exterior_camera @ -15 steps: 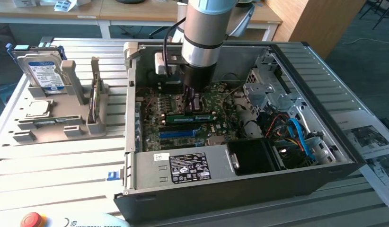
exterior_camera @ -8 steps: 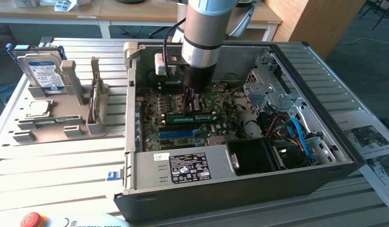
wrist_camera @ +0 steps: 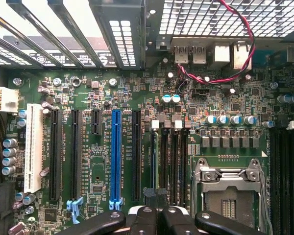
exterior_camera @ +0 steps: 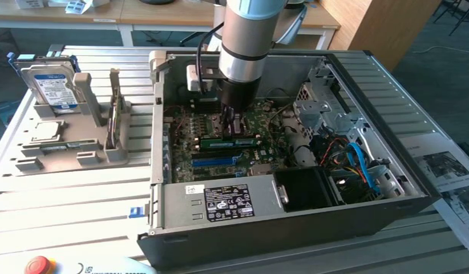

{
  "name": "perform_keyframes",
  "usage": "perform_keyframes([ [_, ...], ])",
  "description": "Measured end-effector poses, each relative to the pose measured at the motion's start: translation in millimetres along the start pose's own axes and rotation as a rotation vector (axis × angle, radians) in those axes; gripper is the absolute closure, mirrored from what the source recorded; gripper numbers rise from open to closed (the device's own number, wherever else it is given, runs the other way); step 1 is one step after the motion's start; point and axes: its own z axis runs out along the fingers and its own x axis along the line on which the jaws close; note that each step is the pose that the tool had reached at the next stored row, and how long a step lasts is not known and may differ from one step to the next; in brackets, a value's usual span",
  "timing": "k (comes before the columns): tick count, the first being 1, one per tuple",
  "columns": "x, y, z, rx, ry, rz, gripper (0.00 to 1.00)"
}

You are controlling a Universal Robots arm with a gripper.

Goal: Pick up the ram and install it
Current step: 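Press down the ram until it locks into place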

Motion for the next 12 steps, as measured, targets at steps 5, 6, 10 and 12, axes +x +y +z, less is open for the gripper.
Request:
perform_keyframes([
  [5,0.0,0.0,1.0,0.0,-0.0001,0.0,0.89],
  [6,0.0,0.0,1.3,0.0,-0.0001,0.0,0.89],
  [10,0.0,0.0,1.5,0.0,0.0,0.0,0.89],
  [12,0.0,-0.1,1.6,0.0,-0.0001,0.0,0.89],
])
